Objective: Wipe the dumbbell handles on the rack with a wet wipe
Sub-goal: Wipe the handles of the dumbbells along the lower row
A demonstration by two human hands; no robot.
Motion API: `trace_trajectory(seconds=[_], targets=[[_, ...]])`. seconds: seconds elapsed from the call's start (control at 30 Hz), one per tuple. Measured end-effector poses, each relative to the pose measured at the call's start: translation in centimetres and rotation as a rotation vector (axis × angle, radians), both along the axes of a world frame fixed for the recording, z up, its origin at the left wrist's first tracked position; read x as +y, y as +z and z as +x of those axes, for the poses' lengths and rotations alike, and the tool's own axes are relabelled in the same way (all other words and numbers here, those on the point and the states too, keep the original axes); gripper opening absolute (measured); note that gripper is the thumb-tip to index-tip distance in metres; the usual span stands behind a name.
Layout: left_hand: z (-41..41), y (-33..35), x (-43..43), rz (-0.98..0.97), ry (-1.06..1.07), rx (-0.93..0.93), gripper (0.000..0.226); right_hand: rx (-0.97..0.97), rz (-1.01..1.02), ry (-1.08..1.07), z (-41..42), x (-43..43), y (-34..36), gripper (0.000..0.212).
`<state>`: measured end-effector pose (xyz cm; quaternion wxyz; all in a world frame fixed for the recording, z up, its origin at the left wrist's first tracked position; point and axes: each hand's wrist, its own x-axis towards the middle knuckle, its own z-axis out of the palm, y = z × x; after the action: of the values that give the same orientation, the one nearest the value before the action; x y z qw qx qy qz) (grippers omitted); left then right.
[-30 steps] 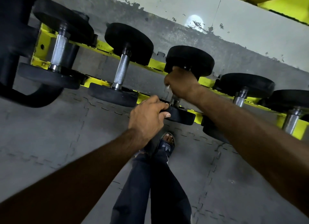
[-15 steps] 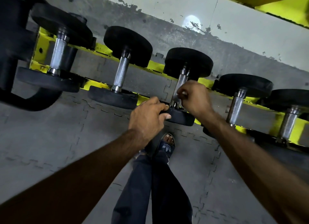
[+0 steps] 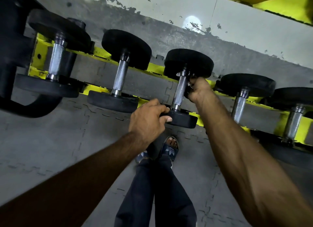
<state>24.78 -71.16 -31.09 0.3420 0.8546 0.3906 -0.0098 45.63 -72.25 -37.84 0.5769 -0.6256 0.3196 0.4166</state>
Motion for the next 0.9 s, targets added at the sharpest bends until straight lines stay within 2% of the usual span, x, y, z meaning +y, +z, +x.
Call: trace_trajectory(seconds=[0.07,0.13,0.23,0.3,0.37,0.43,0.5,0.53,0.6,0.67,0.73,0.8,0.9], targets=[[0.0,0.0,0.0,0.003,0.0,-0.003,0.027,-0.196,0.029,-0.111,-1.2,0.1,0.6,0.016],[0.0,0.0,0.1,0.005,-0.006,-0.005,0.027,-0.504,-0.014,-0.051,-2.6,-0.5,1.2,0.026],[0.0,0.0,0.1,0.001,-0.017,-0.005,0.026,-0.983,-0.119,0.34,-3.5,-2.3,0.9,0.019],[0.1,0.0,0.2,0.01,-0.021,-0.001,0.024,-1.245,-0.174,0.723,-3.2,-2.6,0.6,0.011],[0.1,0.0,0.2,0.009,-0.023,0.007,0.024,-1.369,-0.32,1.138,-3.2,-2.0,0.7,0.013],[0.1,0.1,0.3,0.006,-0.024,0.016,0.025,-1.369,-0.52,1.452,-3.3,-1.1,1.5,0.03],[0.2,0.2,0.4,0.005,-0.034,0.025,0.026,-1.303,-0.636,1.668,-3.7,-0.4,3.1,0.046],[0.2,0.2,0.4,0.001,-0.037,0.028,0.027,-1.309,-0.642,1.705,-3.7,-0.2,3.9,0.046],[0.2,0.2,0.5,-0.005,-0.042,0.031,0.027,-1.386,-0.543,1.713,-3.3,-0.6,4.4,0.036],[0.2,0.2,0.5,-0.007,-0.037,0.029,0.028,-1.395,-0.305,1.661,-2.8,-1.8,4.0,0.023],[0.1,0.2,0.4,-0.019,-0.035,0.032,0.027,-1.336,-0.162,1.471,-2.5,-3.4,3.3,0.015],[0.1,0.2,0.4,-0.052,-0.016,0.032,0.027,-1.171,-0.124,1.154,-2.8,-4.6,3.3,0.014],[0.5,0.4,0.9,-0.16,0.057,0.019,0.026,-0.71,-0.04,0.65,-3.5,-5.5,4.3,0.017]])
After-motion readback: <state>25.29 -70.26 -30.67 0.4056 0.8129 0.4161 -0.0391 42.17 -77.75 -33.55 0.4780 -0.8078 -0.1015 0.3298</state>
